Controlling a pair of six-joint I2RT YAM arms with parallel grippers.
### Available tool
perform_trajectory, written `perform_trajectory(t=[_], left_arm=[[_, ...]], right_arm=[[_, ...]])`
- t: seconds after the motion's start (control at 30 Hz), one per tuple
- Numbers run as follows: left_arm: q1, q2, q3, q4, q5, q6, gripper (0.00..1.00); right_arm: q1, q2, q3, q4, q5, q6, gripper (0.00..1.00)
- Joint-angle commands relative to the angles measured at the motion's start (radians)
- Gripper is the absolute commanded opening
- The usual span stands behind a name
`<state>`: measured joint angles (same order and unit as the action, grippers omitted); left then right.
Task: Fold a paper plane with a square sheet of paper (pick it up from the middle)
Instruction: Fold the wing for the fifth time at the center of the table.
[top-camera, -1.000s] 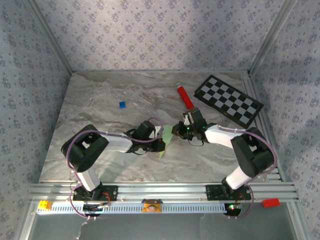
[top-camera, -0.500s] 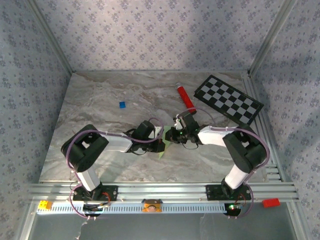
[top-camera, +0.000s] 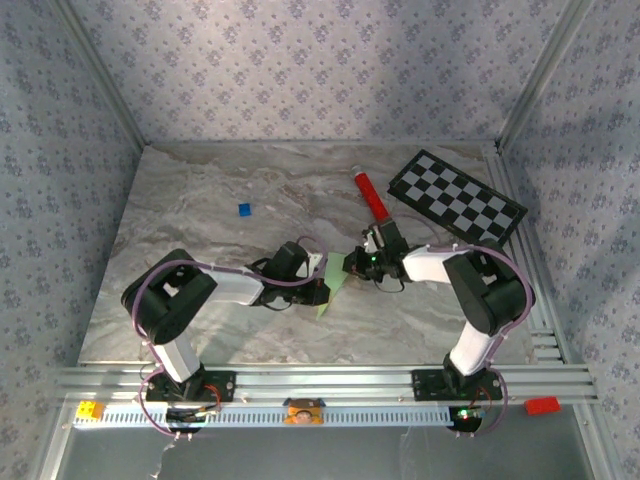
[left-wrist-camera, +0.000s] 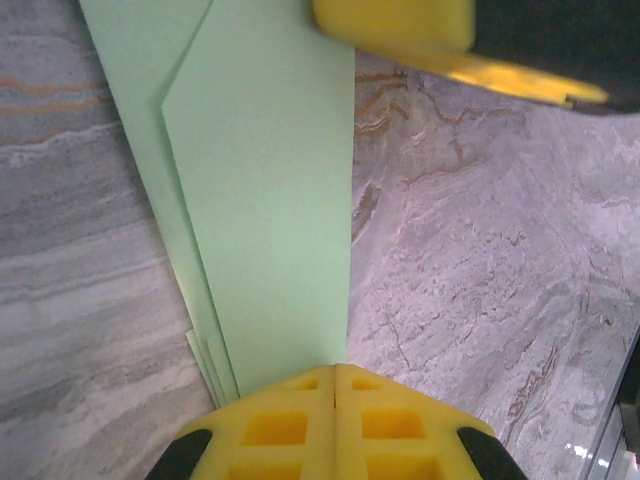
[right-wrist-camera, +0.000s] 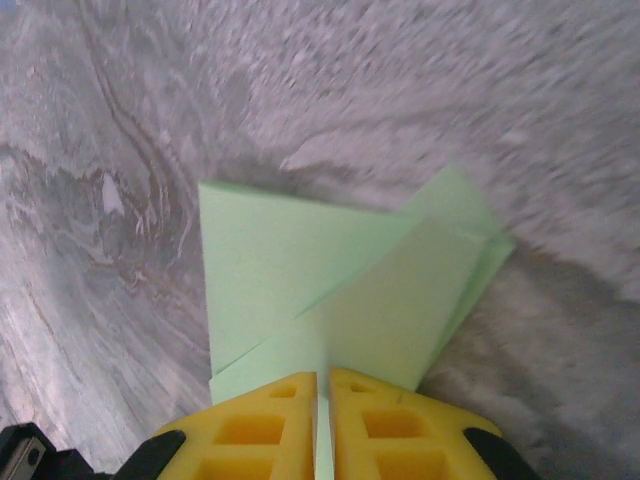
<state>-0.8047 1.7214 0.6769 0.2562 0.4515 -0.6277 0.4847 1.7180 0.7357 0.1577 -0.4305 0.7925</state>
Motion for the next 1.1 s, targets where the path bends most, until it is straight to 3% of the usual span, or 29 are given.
perform_trajectory(t=[0.0,0.27,0.4,0.67,0.87,1.07], left_arm=[[0.002,0.041,-0.072,-0.216,-0.029,0.025,0.00],[0.002,0.041,-0.073,-0.219,-0.026,0.028,0.00],[0.002,0.039,-0.071,-0.221,-0.025,0.028,0.00],[0.004,0.005,-0.066,-0.219,-0.012,0.016,0.00],[0.010,0.005,-0.066,-0.213,-0.009,0.012,0.00],[0.013,0.008,-0.071,-0.203,-0.001,0.005,0.00]], right_arm=[[-0.043,0.015,-0.002,-0.028,0.063,0.004,0.13],[-0.115,0.025,0.039,-0.095,0.083,-0.022,0.13],[-0.141,-0.003,0.039,-0.075,0.036,-0.022,0.14],[-0.063,-0.179,0.010,-0.052,0.011,-0.065,0.15],[0.039,-0.087,0.008,0.019,-0.103,-0.079,0.13],[0.052,0.036,0.021,0.008,-0.054,-0.084,0.11]])
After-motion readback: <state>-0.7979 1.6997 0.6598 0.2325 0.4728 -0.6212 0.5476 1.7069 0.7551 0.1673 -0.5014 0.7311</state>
